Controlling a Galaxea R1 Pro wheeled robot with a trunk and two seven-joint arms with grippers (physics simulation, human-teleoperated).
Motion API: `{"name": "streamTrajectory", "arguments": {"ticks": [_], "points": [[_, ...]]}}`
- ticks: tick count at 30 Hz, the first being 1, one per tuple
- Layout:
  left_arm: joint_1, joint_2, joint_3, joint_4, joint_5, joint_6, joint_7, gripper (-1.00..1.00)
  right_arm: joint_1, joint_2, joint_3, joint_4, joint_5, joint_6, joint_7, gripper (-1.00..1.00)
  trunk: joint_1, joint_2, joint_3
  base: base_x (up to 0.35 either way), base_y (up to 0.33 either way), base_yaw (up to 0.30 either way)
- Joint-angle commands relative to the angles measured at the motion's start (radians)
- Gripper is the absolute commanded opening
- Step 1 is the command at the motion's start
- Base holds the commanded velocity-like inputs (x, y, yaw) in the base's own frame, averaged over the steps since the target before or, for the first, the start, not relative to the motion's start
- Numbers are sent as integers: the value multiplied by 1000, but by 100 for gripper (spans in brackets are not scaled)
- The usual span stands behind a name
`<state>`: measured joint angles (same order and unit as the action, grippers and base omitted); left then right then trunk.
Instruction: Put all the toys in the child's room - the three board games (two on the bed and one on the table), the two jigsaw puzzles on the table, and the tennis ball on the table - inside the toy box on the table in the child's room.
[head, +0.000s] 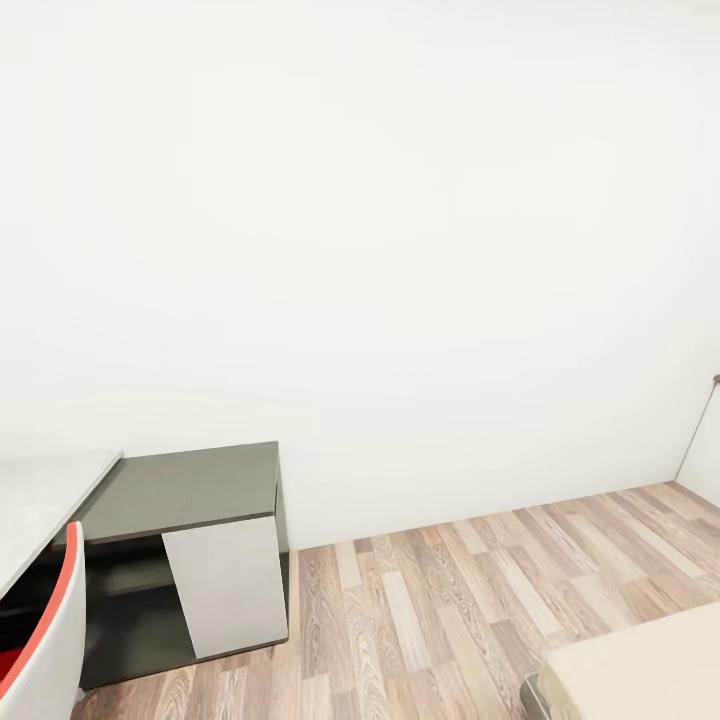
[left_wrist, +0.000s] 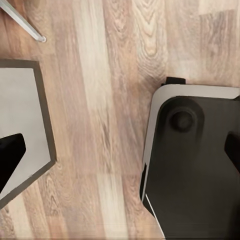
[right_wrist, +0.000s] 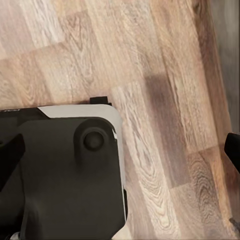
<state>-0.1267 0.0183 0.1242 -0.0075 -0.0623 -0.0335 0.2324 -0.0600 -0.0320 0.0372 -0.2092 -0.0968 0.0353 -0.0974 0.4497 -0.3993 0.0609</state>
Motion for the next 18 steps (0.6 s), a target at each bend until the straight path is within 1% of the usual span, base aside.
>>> {"name": "streamTrajectory", "arguments": {"ticks": [1, 6, 9, 13, 18], "points": [[4, -1, 8, 1, -6, -6, 3, 100, 0, 0, 4, -2, -10, 3, -5, 100, 0, -1, 0, 0, 0, 0], [23, -2, 8, 1, -3, -30, 5, 100, 2, 6, 3, -1, -10, 2, -12, 100, 0, -1, 0, 0, 0, 1], [26, -2, 8, 1, -3, -37, 6, 100, 2, 9, 3, 0, -10, 2, -13, 100, 0, -1, 0, 0, 0, 73], [28, -3, 8, 1, -2, -40, 7, 100, 3, 14, 4, 2, -10, 2, -15, 100, 0, -1, 0, 0, 0, 187], [29, -8, 8, 1, -1, -41, 8, 100, 3, 25, 6, 3, -7, 3, -27, 100, 0, -1, 0, 0, 0, 253]]}}
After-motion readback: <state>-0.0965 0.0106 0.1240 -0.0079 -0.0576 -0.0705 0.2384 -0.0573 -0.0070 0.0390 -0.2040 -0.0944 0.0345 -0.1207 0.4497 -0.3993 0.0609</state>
